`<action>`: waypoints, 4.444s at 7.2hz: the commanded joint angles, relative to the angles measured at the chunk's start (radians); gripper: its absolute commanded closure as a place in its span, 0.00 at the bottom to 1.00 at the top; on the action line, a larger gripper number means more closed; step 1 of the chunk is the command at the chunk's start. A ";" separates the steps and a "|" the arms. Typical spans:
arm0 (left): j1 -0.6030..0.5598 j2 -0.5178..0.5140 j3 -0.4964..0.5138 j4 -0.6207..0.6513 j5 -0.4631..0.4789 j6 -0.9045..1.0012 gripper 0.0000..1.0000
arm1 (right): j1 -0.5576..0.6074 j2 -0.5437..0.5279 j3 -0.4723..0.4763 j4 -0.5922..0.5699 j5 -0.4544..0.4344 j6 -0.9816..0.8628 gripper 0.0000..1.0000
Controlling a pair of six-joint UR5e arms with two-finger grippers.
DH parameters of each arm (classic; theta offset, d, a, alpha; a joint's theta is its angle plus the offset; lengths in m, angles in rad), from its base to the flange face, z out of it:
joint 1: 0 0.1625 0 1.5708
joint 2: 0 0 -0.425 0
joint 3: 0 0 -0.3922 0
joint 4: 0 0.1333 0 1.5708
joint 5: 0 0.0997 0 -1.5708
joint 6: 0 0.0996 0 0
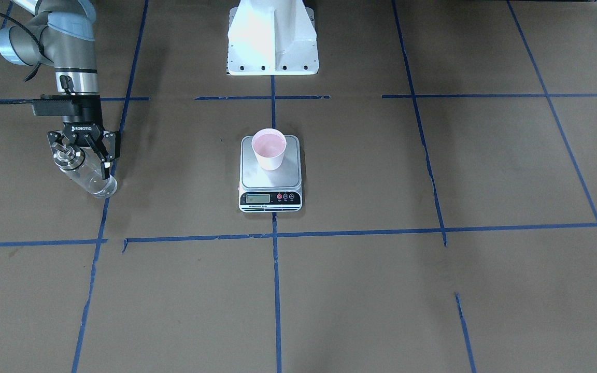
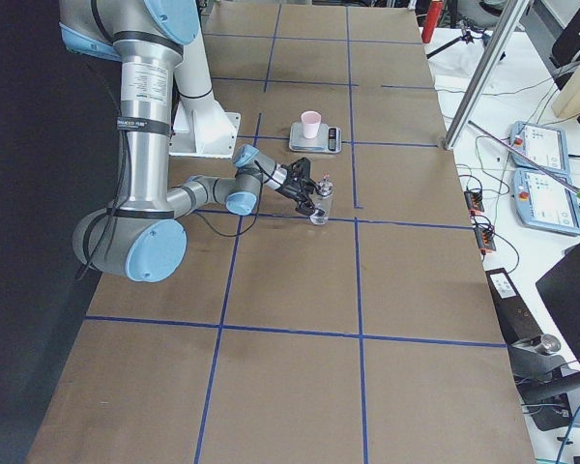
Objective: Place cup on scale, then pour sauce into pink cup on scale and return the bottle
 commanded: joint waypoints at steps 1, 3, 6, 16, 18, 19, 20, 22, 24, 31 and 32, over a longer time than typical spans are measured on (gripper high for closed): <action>0.000 0.002 0.000 0.000 0.000 0.000 0.00 | -0.001 0.004 0.001 -0.002 0.001 0.000 1.00; -0.003 0.002 0.000 0.000 0.000 0.000 0.00 | -0.001 0.003 0.001 -0.002 0.001 0.000 1.00; -0.003 0.002 0.000 0.000 0.000 0.000 0.00 | -0.002 0.003 -0.012 -0.002 0.001 0.000 0.71; -0.003 0.002 0.003 -0.002 0.000 0.002 0.00 | -0.002 0.007 0.072 -0.165 0.045 0.000 0.00; -0.003 0.002 0.002 -0.002 0.000 0.002 0.00 | -0.002 0.004 0.166 -0.348 0.119 0.000 0.00; -0.003 0.001 0.000 0.000 0.000 0.000 0.00 | -0.002 0.003 0.209 -0.432 0.191 0.000 0.00; -0.003 0.001 0.002 0.000 -0.002 0.000 0.00 | -0.001 -0.005 0.268 -0.526 0.311 0.000 0.00; -0.003 0.001 0.002 0.000 -0.002 0.000 0.00 | -0.001 0.006 0.452 -0.745 0.444 0.000 0.00; -0.003 0.002 0.003 -0.002 -0.002 0.000 0.00 | 0.072 0.024 0.574 -0.884 0.601 -0.047 0.00; -0.003 0.002 0.002 -0.002 -0.003 0.003 0.00 | 0.897 0.119 0.352 -1.030 1.306 -1.058 0.00; -0.003 0.004 0.003 -0.003 -0.005 0.003 0.00 | 0.988 0.115 0.283 -1.030 1.338 -1.192 0.00</action>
